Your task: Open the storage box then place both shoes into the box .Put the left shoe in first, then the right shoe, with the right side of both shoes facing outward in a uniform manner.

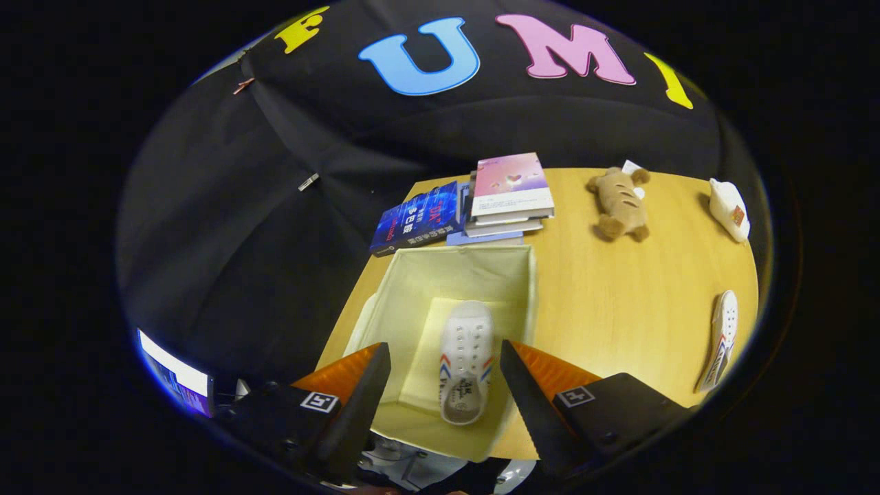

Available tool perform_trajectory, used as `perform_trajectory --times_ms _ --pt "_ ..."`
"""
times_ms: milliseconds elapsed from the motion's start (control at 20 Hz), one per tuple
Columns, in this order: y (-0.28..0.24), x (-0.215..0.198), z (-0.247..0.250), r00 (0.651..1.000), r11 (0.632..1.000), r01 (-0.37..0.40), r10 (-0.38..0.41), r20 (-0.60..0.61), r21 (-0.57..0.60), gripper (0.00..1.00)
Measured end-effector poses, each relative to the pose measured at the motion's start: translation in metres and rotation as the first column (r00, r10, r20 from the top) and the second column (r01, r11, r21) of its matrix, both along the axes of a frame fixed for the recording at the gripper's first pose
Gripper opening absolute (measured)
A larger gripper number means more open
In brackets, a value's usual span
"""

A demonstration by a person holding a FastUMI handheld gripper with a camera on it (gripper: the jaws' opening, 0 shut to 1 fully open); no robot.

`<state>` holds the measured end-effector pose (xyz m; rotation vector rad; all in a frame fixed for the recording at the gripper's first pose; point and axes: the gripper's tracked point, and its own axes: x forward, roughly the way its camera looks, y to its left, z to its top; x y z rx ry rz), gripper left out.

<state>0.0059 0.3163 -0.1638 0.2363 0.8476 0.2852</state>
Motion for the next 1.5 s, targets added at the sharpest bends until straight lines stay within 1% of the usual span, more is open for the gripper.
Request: perform_trajectory --times_ms 150,250,350,500,550,600,700,900,1050,1200,1300,1500 --pt "-0.076 -0.001 0.016 0.997 0.995 0.049 -0.043 0.065 -0.083 0.99" --pt "-0.132 -0.002 0.020 0.992 0.984 0.087 -0.071 0.104 -0.155 0.99" --pt "-0.183 -0.006 0.020 0.988 0.971 0.126 -0.103 0.117 -0.203 0.99" --pt "-0.252 -0.022 0.013 0.981 0.954 0.184 -0.162 0.109 -0.235 0.99" --pt "-0.274 -0.025 0.008 0.978 0.948 0.199 -0.177 0.108 -0.248 0.98" --pt "-0.297 -0.026 -0.012 0.976 0.941 0.211 -0.189 0.104 -0.265 0.99" --pt "-0.338 -0.036 -0.028 0.973 0.929 0.228 -0.211 0.090 -0.291 0.98" --pt "-0.415 -0.054 -0.071 0.969 0.903 0.242 -0.244 0.041 -0.355 0.99" --pt "-0.457 -0.067 -0.103 0.968 0.889 0.224 -0.249 -0.010 -0.399 0.99" --pt "-0.482 -0.073 -0.131 0.969 0.881 0.195 -0.242 -0.055 -0.432 0.99" --pt "-0.486 -0.077 -0.153 0.957 0.890 0.196 -0.264 -0.116 -0.411 0.99" --pt "-0.498 -0.075 -0.181 0.937 0.887 0.211 -0.302 -0.173 -0.410 1.00"
